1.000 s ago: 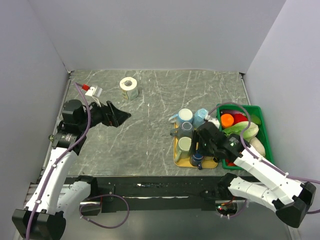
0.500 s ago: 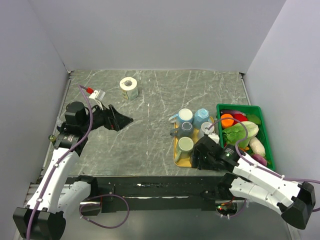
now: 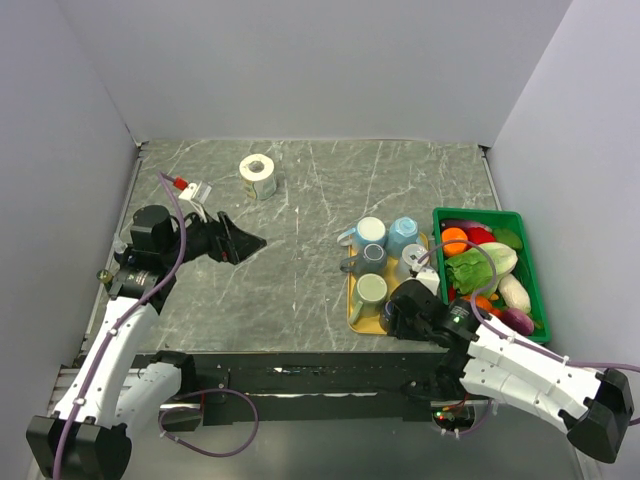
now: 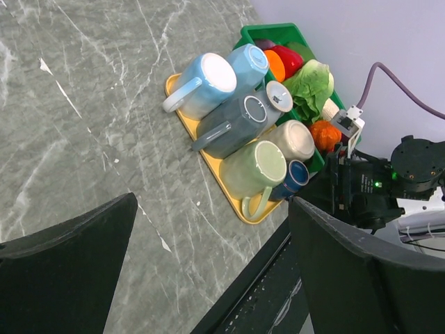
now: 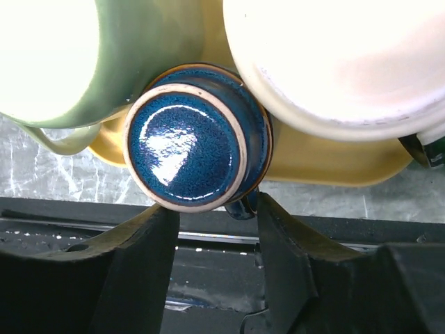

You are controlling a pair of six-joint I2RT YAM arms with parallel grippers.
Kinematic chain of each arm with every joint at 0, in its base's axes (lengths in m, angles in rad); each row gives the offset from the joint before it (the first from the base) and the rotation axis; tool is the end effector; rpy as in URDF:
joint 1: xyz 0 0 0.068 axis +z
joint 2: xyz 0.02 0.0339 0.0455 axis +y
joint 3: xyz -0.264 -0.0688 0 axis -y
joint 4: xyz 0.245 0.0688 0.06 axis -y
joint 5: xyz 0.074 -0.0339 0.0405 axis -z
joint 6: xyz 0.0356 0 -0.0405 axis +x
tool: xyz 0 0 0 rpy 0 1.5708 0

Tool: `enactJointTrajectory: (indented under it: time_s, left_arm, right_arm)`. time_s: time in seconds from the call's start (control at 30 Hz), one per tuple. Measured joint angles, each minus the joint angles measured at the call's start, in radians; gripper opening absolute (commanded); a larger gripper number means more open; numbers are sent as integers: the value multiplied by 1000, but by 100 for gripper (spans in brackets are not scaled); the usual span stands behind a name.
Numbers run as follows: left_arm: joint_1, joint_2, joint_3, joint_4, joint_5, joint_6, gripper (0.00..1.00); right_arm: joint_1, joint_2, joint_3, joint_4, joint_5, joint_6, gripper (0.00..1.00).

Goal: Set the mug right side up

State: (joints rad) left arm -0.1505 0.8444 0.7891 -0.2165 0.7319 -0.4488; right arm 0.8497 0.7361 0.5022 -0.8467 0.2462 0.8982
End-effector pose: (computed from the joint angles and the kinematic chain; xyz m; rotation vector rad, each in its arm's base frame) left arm 0.1837 -0.0519 0.3302 0.2553 1.8932 -1.0827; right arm 0.0908 0.0902 0.1966 0.1450 2.6242 0.2953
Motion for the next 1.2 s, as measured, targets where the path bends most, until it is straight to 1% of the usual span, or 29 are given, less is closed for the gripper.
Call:
enactJointTrajectory:
  time_s: [0.13,0.23,0.27,0.37,0.7,0.8,0.83,0.9,0.93,0.97,1.0,1.2]
  left_arm:
    - [0,-9,0,-13,-2,0,96]
    - [0,-16,0,-16,-3,0,96]
    - [0,-18,0,-19,-3,1,96]
    - [0,-19,0,-30,-4,3,96]
    - [0,-21,-13,-42,-13,11,96]
    - [0,-21,-15,-43,-16,14,96]
    - [0,-21,-16,-43,-18,15,96]
    - [0,-21,-17,-44,-22,16,96]
    - [0,-21,-17,-43,-22,16,96]
    - [0,-21,-17,-43,-22,17,96]
    - [0,-21,-17,-43,-23,17,96]
    - [0,-21,-17,-43,-23,17,96]
  right_arm:
    - [5,11,-1,13,2,2,50]
    - [10,32,-1,29,4,4,45]
    - [13,36,-1,34,5,7,42]
    - [19,43,-1,34,5,14,38]
    - [40,108,6,29,18,52,33]
    - [49,126,16,22,26,56,26]
    - [51,135,21,19,27,56,19]
    - [55,151,30,11,32,58,12]
    - [61,164,38,6,38,62,5]
    - [64,171,42,4,41,63,2]
    - [67,176,45,2,43,66,0]
    - [80,185,52,-6,53,74,0]
